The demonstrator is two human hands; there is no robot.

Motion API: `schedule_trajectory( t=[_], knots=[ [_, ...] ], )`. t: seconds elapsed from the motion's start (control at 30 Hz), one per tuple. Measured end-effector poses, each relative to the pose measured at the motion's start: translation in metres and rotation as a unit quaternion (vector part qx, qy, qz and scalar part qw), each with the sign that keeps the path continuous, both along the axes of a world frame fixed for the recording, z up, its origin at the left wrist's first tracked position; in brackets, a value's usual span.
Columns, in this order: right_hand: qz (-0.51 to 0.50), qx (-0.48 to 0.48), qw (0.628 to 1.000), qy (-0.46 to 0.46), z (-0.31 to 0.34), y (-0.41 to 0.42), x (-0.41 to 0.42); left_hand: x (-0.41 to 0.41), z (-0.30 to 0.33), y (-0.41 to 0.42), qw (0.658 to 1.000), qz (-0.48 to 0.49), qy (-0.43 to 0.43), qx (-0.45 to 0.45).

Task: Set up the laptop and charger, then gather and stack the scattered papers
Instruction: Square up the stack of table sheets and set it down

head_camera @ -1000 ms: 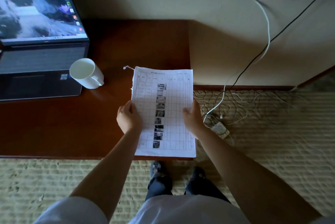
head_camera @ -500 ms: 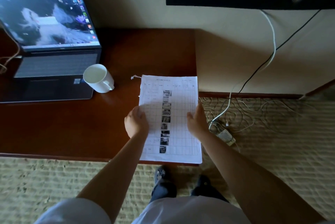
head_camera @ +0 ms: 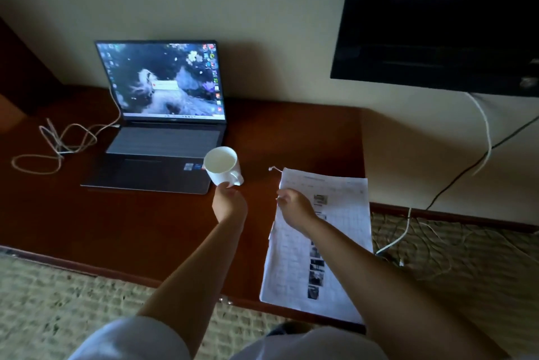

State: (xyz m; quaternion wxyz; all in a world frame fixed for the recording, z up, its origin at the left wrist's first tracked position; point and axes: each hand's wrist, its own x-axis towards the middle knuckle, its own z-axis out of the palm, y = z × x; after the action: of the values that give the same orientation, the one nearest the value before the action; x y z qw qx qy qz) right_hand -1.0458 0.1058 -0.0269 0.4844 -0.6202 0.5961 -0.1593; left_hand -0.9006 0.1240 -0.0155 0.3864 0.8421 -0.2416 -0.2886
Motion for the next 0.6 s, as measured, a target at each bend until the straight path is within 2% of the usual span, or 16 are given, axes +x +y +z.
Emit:
schedule_trajectory(
  t=[0.17, 0.33, 0.47, 0.6],
  knots=[
    [-0.023, 0.040, 0.996, -0.073, 0.012, -0.021, 0.058, 0.034, -0.001, -0.013, 1.000, 0.020, 0.018, -0.011],
    [-0.024, 0.052, 0.997, -0.044, 0.009, -0.035, 0.095, 0.061, -0.013, -0.011, 0.999, 0.021, 0.033, -0.023],
    [-0.035, 0.086, 0.994, -0.056, 0.002, -0.032, 0.116, 0.078, -0.025, -0.002, 0.999, -0.034, -0.020, 0.025],
    [-0.069, 0.056, 0.995, -0.048, -0.010, -0.029, 0.129, 0.092, -0.032, -0.004, 0.994, -0.067, -0.070, 0.056]
  ],
)
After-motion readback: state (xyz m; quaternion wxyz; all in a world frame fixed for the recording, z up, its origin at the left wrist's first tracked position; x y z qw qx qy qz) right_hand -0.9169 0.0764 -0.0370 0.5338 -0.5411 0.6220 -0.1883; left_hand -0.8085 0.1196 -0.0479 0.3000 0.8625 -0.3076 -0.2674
